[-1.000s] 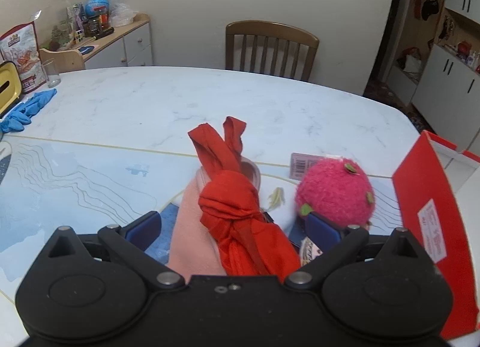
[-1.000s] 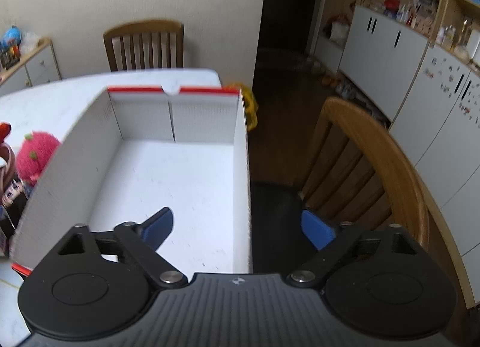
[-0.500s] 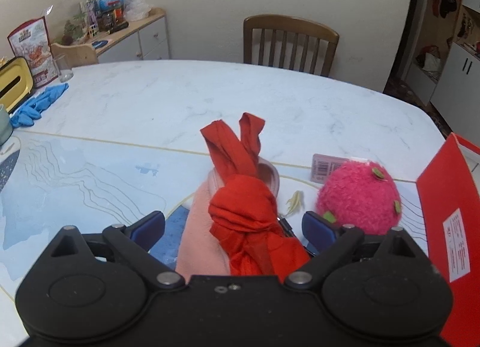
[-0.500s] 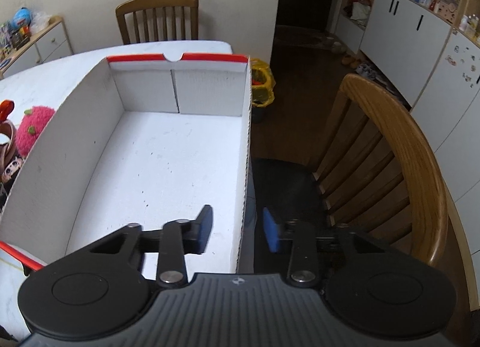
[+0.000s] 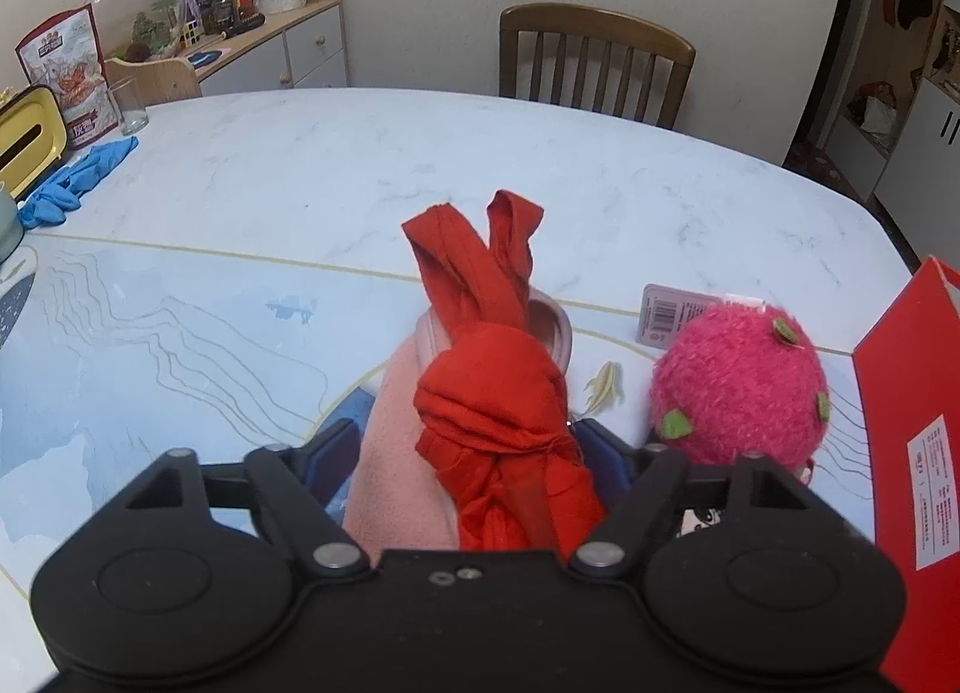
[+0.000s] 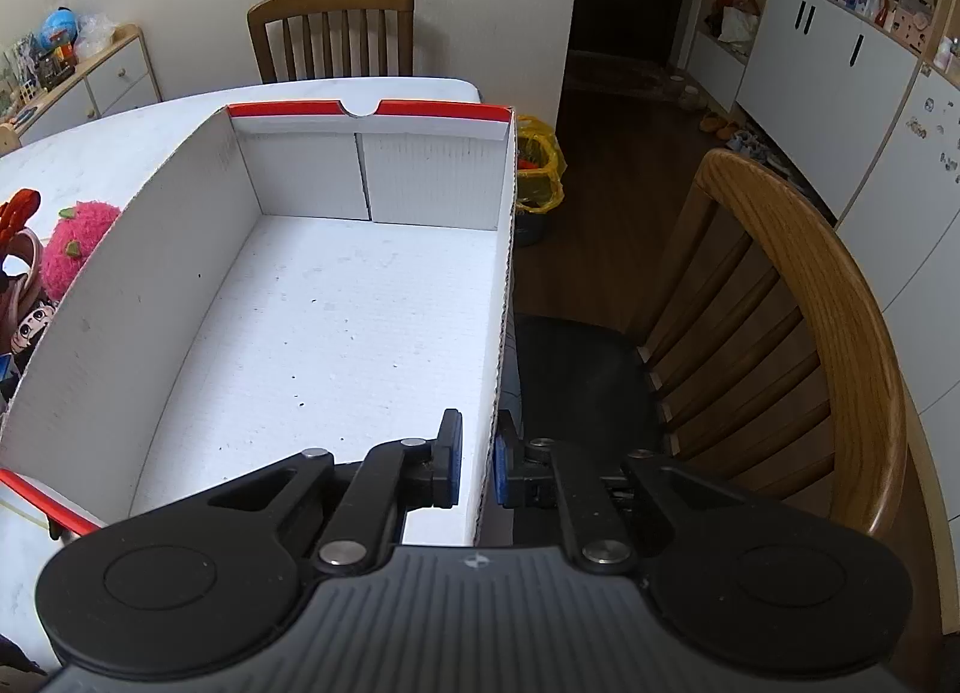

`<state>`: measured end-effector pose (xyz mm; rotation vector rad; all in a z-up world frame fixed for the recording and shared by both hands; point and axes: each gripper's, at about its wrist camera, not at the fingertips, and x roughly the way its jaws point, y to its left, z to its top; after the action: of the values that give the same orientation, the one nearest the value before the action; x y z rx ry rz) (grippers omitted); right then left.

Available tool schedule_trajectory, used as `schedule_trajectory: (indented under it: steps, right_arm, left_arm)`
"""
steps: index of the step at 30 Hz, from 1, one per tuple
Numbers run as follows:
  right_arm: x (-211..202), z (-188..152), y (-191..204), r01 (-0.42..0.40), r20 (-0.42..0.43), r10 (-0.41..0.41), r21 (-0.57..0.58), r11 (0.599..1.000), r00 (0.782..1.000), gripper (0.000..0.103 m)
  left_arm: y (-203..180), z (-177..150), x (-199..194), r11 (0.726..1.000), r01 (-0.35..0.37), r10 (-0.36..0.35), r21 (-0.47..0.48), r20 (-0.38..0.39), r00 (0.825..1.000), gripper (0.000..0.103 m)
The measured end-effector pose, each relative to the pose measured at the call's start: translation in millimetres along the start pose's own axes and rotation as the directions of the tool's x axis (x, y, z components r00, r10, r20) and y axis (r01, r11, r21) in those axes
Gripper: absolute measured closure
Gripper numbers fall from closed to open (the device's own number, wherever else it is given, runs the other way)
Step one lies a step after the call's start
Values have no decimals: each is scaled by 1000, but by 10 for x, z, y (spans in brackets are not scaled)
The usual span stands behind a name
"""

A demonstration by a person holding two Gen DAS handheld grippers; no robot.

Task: Organize objects
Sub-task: 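Close the left gripper on the red knotted cloth and lift it, then carry the red cloth into the cardboard box and open the left gripper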

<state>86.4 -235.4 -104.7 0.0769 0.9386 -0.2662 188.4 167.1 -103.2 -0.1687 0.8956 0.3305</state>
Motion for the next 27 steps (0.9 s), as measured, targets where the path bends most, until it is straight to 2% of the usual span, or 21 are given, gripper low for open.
schedule_trajectory:
  steps: [1,6,9,14,20,27]
  right_arm:
    - [-2,3,-2,-1,0,1,-1,1000,1000,93]
    - [-18,17,-13,-5,6,5,3,1000,1000,94]
    - [-22,21,-21,-2,8,2,7,1000,1000,96]
    - [-22,18,-54,-6,5,5,19,1000,1000,98]
    - [-17,22,-63,-8,-1,8,23,1000,1000,99]
    - [-19,30,-80,-19,-9,20,40,999,1000,99]
  left_arm:
    - [1,-3,0,1000,-2,2,-2,-1,1000,31]
    - [-20,-2,-43,1000,-1,1,7,6,1000,56]
    - [-42,5,-94,1000,1,-1,13,16,1000,63]
    - [-64,34,-225,999,-15,14,30,39,999,67]
    - [-142,98,-513,999,-6,2,45,99,995,68]
    - [-523,150,-899,991,101,-111,87,124,986,67]
